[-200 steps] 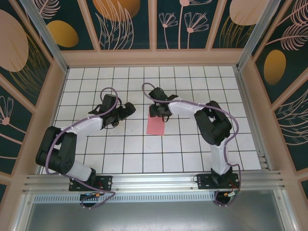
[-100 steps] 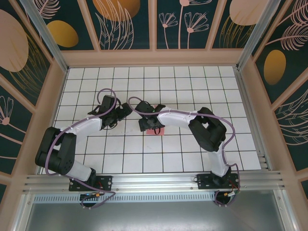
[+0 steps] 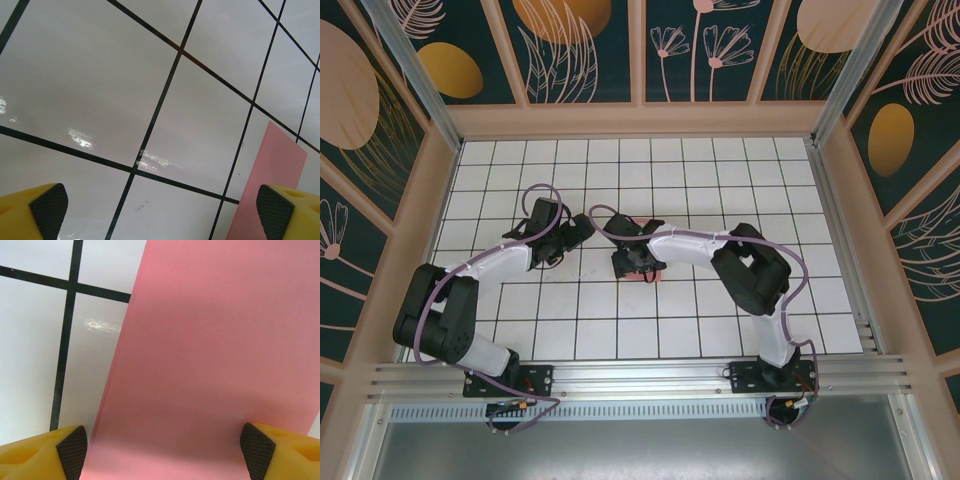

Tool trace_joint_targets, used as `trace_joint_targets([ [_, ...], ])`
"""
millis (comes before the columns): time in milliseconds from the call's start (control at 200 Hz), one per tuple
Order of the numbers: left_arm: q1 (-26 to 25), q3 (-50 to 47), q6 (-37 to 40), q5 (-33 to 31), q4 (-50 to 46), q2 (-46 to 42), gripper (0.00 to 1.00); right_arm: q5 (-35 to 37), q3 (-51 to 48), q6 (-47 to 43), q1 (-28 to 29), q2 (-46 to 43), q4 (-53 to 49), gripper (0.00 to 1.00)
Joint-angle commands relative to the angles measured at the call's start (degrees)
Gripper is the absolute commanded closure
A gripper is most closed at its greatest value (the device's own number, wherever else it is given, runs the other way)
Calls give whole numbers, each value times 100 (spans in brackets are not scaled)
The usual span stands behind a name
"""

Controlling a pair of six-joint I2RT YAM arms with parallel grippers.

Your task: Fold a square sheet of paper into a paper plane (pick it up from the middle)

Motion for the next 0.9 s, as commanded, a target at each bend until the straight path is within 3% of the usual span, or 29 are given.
trace_joint_targets([
  [0,46,-44,-54,-55,-104,25,2,-250,-197,126,5,65,-241,16],
  [410,45,-59,-75,30,-78,88,1,-790,-873,66,-255,-282,283,25],
  [600,43,-52,-85,65,-70,110,2,-641,-938,26,-346,-299,240,33],
  [891,41,-32,-113,91,-63,145,2,-187,-384,-237,-163,-459,-6,26],
])
